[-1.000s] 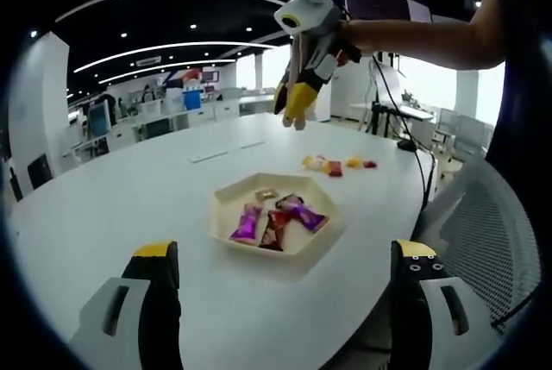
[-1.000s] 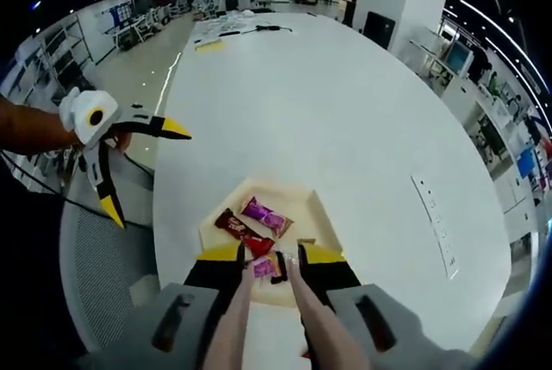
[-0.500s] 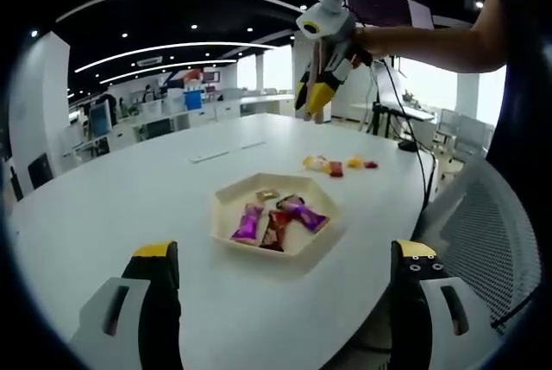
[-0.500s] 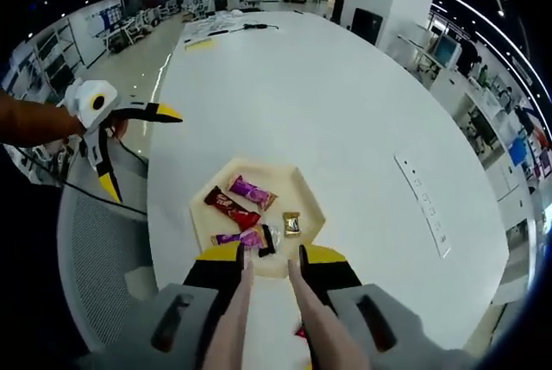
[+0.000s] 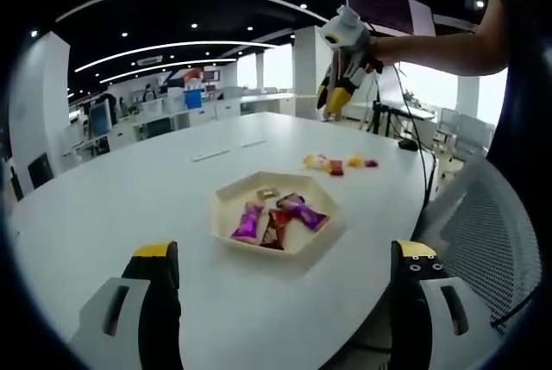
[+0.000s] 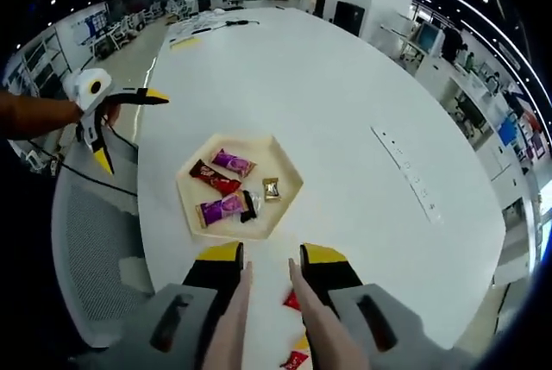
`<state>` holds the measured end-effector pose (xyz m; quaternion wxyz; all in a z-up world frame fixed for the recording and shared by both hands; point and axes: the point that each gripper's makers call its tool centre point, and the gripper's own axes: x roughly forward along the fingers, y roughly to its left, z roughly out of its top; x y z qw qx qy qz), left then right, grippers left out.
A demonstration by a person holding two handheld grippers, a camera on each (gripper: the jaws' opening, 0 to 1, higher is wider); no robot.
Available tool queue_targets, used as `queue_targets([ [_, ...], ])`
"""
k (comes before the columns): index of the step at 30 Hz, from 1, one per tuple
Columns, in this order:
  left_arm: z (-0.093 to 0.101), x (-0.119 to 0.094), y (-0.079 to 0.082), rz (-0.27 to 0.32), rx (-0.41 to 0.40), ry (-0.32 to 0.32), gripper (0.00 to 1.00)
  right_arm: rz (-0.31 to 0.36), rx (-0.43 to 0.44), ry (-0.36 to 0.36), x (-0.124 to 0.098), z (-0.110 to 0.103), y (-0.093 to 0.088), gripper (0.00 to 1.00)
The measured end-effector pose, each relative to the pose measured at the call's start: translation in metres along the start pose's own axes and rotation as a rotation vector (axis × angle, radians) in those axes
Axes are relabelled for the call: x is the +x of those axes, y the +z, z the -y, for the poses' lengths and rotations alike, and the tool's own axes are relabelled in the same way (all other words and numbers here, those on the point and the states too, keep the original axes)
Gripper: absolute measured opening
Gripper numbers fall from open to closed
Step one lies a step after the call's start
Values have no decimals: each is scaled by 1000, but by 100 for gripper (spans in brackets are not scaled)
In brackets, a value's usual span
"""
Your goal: Place the target food into the container with the food tongs after gripping and lifting it, then release it inside without dropping or visibly crushing the food.
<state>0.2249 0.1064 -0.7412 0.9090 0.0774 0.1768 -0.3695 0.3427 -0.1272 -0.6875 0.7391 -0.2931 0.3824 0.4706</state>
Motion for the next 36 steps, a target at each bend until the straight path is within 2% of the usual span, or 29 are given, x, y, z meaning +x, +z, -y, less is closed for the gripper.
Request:
queue_targets([
  [7,1,0,0,-4,0,-2,99,-8,-2,-20,-10,10,-25,26],
  [13,1,1,-1,-7,-1,-5,99,13,4,-10,-19,16,-43,26],
  [19,1,1,-1,-8,-3,-6,99,15,-44,-33,-26,21,-59,27],
  [25,1,1,-1,-6,-4,-5,99,17,-2,-54,-30,31,-75,28],
  [36,1,0,-1,-5,-6,-4,99,13,13,-95,-38,40,-104,28],
])
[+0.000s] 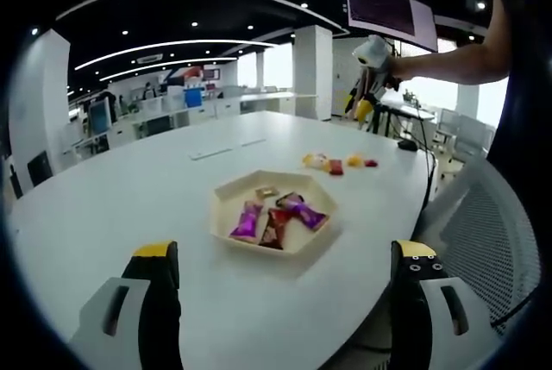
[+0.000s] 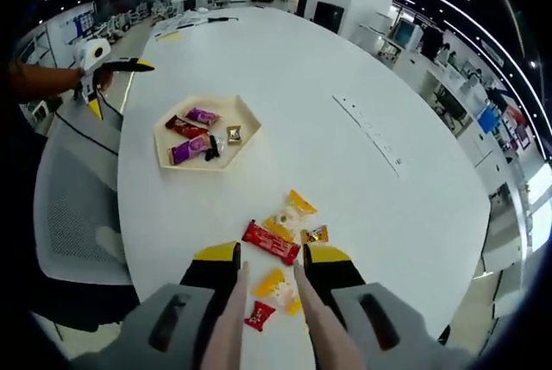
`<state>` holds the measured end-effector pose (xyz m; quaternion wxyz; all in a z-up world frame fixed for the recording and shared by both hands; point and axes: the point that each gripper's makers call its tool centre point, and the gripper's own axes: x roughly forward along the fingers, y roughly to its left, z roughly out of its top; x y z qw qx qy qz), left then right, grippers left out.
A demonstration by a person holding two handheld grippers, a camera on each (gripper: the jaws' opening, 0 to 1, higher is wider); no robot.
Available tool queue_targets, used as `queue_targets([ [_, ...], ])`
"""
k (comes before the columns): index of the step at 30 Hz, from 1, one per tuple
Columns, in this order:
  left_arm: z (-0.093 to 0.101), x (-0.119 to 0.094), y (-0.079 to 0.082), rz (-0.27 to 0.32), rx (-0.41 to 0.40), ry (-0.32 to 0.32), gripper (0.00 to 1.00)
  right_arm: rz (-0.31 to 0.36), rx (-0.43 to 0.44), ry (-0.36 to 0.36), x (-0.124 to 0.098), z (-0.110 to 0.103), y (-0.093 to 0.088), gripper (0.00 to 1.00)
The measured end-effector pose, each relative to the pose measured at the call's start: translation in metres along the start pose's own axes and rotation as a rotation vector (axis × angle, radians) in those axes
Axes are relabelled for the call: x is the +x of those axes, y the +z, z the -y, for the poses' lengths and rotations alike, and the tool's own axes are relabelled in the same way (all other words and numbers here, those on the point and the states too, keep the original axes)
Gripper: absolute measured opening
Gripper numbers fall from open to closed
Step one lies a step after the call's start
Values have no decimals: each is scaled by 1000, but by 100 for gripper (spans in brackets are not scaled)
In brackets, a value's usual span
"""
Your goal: Place the target food into the container with the food tongs after gripping and lifting it, then release it inside without dropping or visibly crushing the food.
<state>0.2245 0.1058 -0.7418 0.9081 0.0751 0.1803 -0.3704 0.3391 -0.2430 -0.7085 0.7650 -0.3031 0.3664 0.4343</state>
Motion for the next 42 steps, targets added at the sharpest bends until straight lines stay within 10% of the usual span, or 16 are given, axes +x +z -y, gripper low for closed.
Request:
queue_targets([
  [42,-2,1,0,-2,5,7,100,5,111,-36,17,-1,-81,28],
])
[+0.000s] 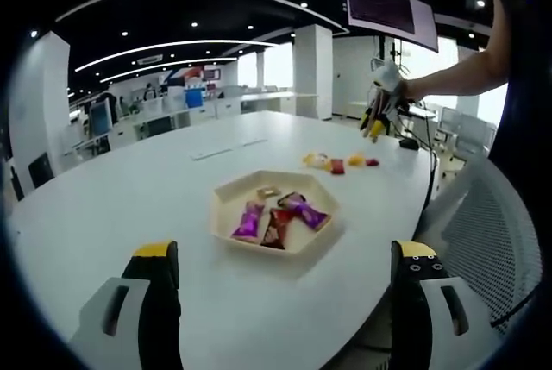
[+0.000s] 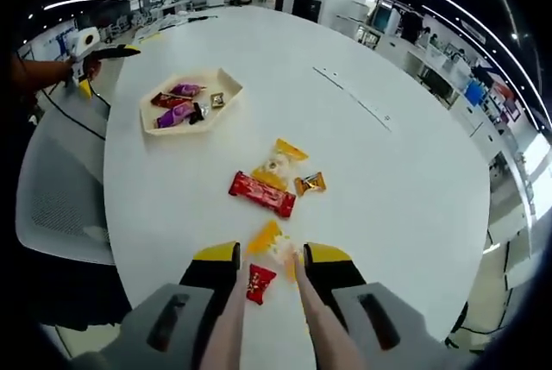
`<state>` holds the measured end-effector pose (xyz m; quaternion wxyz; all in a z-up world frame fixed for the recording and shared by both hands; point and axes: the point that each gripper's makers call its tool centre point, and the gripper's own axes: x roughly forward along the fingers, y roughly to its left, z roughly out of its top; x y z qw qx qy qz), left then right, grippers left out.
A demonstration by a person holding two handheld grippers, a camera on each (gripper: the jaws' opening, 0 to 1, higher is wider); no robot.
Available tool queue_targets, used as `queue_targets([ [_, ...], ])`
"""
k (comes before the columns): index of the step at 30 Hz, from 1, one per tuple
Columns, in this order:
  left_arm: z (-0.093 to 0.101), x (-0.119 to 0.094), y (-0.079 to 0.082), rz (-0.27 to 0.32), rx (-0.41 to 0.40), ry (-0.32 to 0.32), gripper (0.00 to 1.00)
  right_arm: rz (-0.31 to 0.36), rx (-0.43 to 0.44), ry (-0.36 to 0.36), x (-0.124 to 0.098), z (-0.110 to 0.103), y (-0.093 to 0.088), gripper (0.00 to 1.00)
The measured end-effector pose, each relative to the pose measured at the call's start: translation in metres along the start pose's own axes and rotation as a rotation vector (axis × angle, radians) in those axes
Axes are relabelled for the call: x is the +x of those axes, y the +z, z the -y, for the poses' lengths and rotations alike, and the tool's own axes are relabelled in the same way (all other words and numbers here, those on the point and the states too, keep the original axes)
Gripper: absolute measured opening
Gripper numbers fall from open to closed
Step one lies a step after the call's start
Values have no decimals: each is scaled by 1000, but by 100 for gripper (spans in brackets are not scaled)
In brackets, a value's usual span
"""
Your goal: Place the target food into the container with the food tongs after gripping and lifting it, then release it inside without dropping or visibly crushing the food.
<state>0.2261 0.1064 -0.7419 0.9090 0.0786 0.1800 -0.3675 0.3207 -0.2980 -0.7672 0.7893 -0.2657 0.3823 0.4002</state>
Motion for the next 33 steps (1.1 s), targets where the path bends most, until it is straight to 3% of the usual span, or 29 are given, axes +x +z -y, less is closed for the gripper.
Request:
queue_targets([
  [28,0,1,-2,-13,1,-1,100,-82,106,-24,41,-8,-47,28],
  [33,0,1,-2,-12,-1,0,100,-67,125,-36,45,-8,-50,27],
])
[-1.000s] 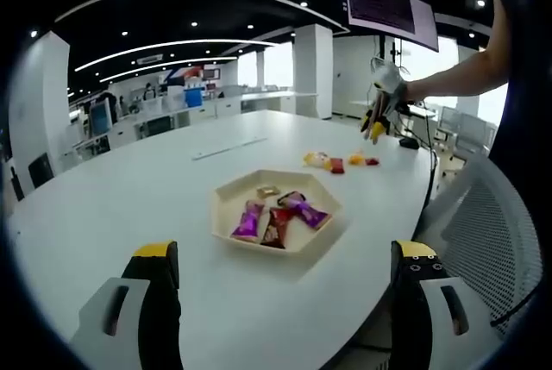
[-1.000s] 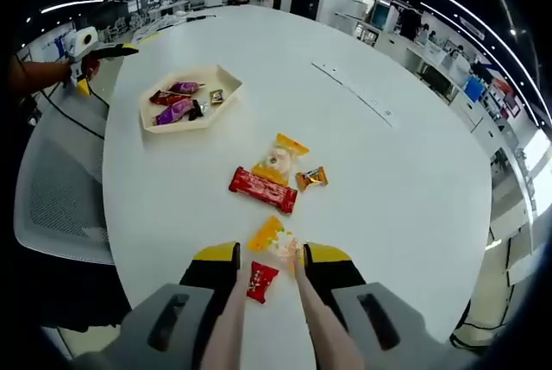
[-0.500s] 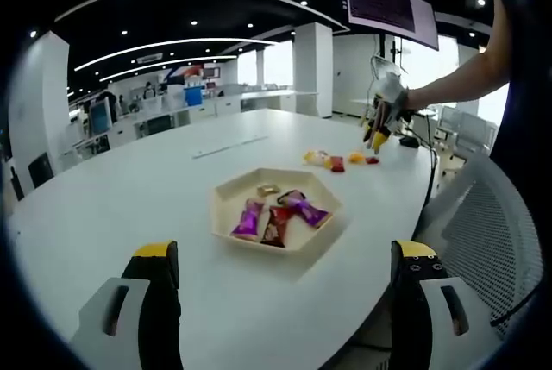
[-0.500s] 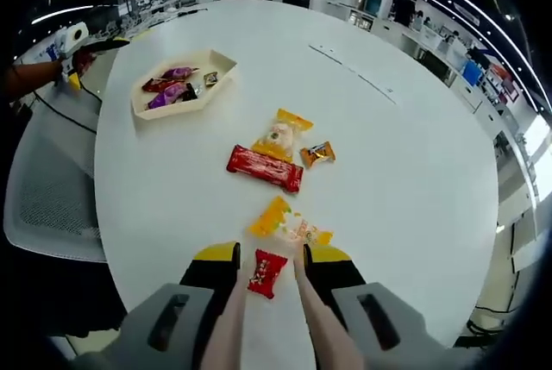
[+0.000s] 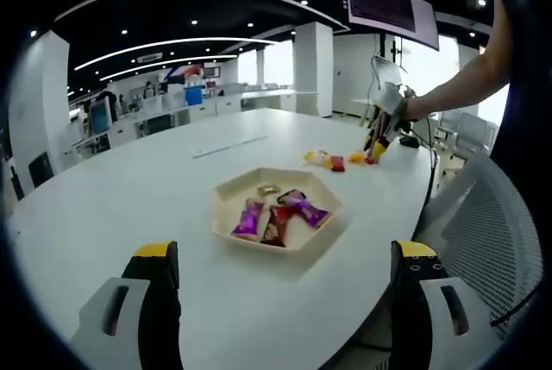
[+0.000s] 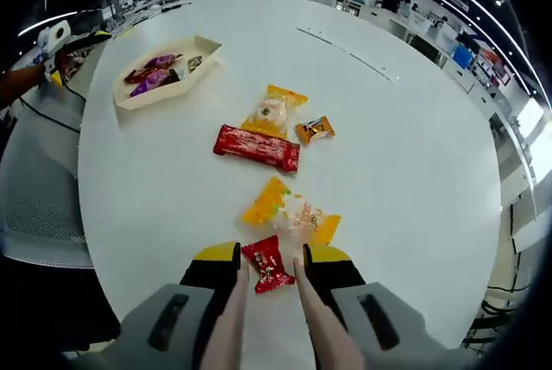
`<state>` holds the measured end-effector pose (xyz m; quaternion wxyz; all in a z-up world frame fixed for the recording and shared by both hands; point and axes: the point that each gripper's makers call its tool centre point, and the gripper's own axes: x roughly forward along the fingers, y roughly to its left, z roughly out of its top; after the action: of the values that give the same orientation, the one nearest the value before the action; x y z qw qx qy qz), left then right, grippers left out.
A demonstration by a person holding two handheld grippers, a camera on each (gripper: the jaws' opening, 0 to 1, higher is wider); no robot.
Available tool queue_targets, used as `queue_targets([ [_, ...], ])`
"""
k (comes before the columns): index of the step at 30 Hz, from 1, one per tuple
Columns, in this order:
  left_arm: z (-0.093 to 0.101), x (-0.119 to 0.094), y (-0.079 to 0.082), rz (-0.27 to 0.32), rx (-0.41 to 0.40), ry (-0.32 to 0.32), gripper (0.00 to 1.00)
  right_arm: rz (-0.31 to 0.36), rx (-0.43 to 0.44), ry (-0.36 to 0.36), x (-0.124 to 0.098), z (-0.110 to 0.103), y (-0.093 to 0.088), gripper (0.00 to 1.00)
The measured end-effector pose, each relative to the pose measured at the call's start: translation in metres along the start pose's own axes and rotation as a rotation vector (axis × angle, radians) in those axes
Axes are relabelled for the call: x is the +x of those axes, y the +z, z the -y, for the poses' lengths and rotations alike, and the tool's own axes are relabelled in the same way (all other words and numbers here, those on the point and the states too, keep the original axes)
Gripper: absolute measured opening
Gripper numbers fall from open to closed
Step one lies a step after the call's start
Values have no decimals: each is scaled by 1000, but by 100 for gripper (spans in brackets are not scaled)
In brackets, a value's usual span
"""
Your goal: Place the target food into the container with the food tongs after gripping and lifting it, then release it inside without dropping or visibly crushing the food.
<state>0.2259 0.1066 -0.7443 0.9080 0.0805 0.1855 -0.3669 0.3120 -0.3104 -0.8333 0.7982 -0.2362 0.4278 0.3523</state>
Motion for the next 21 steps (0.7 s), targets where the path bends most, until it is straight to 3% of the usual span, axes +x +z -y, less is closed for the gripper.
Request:
queue_targets([
  [5,0,0,0,0,-1,-2,99,-11,-23,11,0,-5,1,24],
  [21,0,0,0,-2,-1,1,99,-37,20,-16,1,-3,2,20],
])
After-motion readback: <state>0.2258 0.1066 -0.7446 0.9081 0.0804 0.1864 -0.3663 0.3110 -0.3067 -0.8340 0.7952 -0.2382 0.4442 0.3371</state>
